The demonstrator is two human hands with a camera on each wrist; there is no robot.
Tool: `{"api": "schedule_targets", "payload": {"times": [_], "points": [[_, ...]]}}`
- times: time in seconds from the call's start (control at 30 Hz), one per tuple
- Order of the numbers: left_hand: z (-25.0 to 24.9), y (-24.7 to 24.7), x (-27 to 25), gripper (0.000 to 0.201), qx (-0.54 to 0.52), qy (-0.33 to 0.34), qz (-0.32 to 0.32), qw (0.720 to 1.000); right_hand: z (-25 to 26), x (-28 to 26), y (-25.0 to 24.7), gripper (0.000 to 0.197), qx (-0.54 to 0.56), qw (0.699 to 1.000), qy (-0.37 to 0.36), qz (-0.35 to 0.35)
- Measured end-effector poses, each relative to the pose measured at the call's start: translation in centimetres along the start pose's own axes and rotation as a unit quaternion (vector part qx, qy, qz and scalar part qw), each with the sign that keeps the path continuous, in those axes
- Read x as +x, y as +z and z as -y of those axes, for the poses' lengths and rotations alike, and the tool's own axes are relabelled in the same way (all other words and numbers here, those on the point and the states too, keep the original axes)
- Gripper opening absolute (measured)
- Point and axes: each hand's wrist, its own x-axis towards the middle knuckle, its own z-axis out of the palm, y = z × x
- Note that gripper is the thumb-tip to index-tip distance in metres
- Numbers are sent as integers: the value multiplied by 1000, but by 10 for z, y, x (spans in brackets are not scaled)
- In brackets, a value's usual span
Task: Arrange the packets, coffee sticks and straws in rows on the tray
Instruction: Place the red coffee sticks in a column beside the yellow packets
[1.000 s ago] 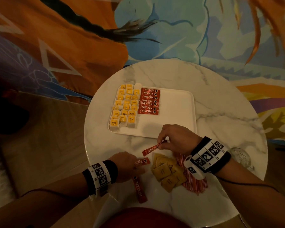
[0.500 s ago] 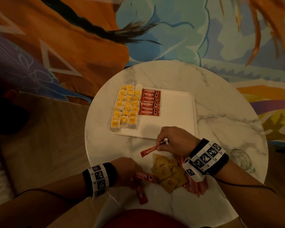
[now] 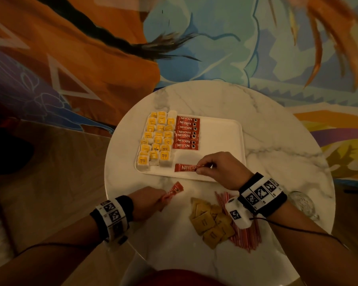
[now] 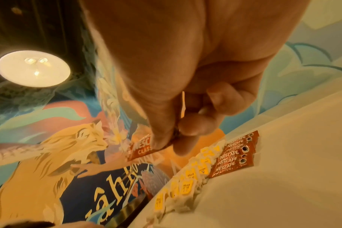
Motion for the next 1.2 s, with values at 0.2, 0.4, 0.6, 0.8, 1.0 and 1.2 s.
{"api": "schedule_targets", "payload": {"times": [0.2, 0.4, 0.6, 0.8, 1.0, 1.2], "points": [[7, -17, -1, 36, -88, 35, -120, 988, -8, 29, -6, 19, 38, 995, 74, -52], [17, -28, 12, 31, -87, 51, -152, 983, -17, 66, 4, 16, 13, 991, 120, -55], [23, -30, 21, 34, -157, 31, -189, 969, -25, 92, 29, 6, 2, 984, 171, -42], [30, -32, 26, 19, -216, 11, -226, 950, -31, 98, 38, 10, -27, 977, 207, -39], [31, -39, 30, 30, -256, 5, -239, 937, -25, 95, 34, 20, -98, 968, 227, -50], [28, -42, 35, 31, -297, 1, -255, 920, -14, 85, 28, 27, -64, 972, 221, -43]]}}
